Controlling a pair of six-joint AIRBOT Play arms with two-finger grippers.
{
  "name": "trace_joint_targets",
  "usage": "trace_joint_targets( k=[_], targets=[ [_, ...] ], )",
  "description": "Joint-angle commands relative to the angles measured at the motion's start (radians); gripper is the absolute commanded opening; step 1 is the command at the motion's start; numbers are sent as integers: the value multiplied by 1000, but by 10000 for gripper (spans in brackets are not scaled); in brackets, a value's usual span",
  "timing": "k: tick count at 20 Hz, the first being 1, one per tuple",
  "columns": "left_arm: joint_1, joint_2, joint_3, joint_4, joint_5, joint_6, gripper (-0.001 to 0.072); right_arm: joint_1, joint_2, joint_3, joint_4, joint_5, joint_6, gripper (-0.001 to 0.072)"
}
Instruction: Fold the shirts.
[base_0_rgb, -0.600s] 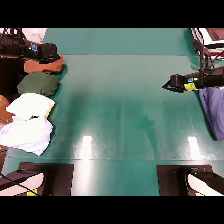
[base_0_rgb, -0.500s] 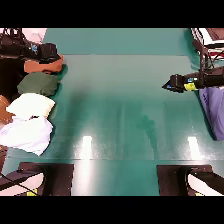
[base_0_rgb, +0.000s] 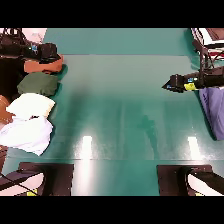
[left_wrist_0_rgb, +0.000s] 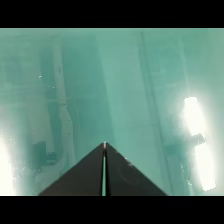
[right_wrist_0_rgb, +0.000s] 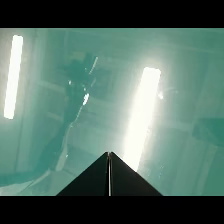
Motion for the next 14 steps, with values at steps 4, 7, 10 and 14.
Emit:
trace_joint_targets(
  k=[4, 7, 10, 14],
  targets=[
    [0, -1, 0, -18, 38, -38, 27, 0, 0, 1, 0, 0, 1, 16],
    [0, -15, 0, 127, 159, -4, 720, 1, -1, 1, 2, 0, 1, 17],
    [20, -83, 0, 359, 327, -39, 704, 2, -1, 1, 2, 0, 1, 16],
    [124, -278, 0, 389, 462, -82, 704, 2, -1, 1, 9, 0, 2, 16]
  ],
)
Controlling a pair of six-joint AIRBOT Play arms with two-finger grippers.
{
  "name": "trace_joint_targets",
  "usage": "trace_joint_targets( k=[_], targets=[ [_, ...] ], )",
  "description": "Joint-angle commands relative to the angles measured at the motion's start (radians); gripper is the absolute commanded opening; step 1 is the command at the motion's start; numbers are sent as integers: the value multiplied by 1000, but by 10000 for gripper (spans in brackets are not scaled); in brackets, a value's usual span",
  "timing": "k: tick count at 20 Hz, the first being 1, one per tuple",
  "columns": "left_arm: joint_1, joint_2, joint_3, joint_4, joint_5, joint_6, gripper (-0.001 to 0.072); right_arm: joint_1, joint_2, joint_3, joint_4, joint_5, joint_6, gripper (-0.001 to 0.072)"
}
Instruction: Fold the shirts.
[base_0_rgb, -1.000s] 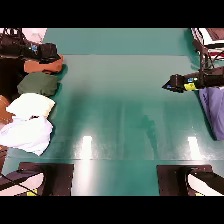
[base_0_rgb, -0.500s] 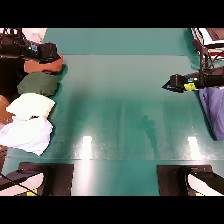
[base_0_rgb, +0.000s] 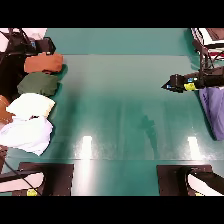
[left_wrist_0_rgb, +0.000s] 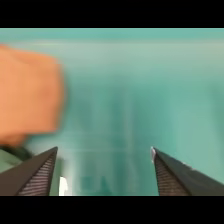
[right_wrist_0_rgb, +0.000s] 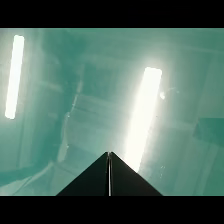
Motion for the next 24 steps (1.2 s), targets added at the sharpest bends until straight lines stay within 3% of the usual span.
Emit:
trace_joint_targets(
  k=[1, 7, 12, 14, 15, 19, 24],
  targets=[
    [78, -171, 3, 74, 146, -34, 704, 1, -1, 1, 4, -1, 0, 16],
    [127, -468, 158, 75, 164, -31, 705, 1, -1, 1, 4, 10, 10, 16],
    [126, -529, 192, 75, 160, -31, 675, 1, -1, 1, 4, -8, 11, 16],
    [126, -521, 205, 75, 142, -31, 120, 1, -1, 1, 4, -8, 11, 16],
    [126, -516, 231, 75, 106, -31, 35, 1, 0, 1, 4, -8, 11, 17],
    [122, -479, 461, 68, -156, -31, 25, -9, -1, 42, 0, -9, 10, 16],
    [43, -103, 504, 63, -232, 16, 24, -81, 0, 300, -2, 14, -8, 16]
  ],
)
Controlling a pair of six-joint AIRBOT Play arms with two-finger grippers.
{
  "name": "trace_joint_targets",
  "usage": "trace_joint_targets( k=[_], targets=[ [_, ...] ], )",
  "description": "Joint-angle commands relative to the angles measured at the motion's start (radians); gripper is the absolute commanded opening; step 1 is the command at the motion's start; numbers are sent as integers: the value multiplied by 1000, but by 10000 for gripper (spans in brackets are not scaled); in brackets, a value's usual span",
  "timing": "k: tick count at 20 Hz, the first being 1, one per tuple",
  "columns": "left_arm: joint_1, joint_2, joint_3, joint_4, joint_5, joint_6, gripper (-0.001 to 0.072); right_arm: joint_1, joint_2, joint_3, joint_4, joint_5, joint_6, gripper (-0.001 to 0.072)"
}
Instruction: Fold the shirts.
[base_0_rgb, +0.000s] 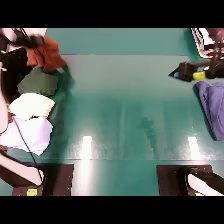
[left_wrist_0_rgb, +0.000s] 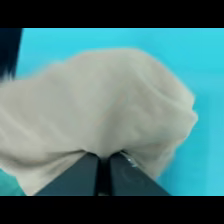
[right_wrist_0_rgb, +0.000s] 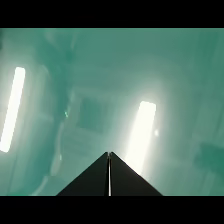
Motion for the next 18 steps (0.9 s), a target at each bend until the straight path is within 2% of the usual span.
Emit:
trace_joint_targets(
  k=[1, 5, 9, 12, 13, 14, 15, 16, 17, 18],
  targets=[
    [-78, 264, 34, -2, -124, 47, 24, -46, 0, 176, -3, 29, -31, 16],
    [-270, 473, 28, 7, -298, 52, 23, -79, 0, 330, -5, 73, -54, 16],
    [-521, 480, -99, 20, -435, -32, 23, -83, 0, 402, -5, 120, -55, 17],
    [-723, 432, -311, 17, -394, -58, 25, -83, 0, 411, -5, 143, -55, 16],
    [-776, 408, -380, 5, -348, -61, 26, -83, 0, 411, -5, 150, -55, 16],
    [-817, 387, -442, -16, -289, -60, 57, -83, 0, 411, -5, 157, -55, 16],
    [-848, 366, -498, -23, -209, -60, 390, -83, 0, 411, -5, 162, -55, 16],
    [-856, 348, -532, -16, -132, -60, 628, -83, 0, 411, -6, 165, -55, 16],
    [-845, 336, -538, 10, -94, -60, 594, -83, 0, 411, -5, 165, -55, 16],
    [-818, 336, -538, 39, -72, -61, 594, -83, 0, 411, -5, 165, -55, 16]
  ],
)
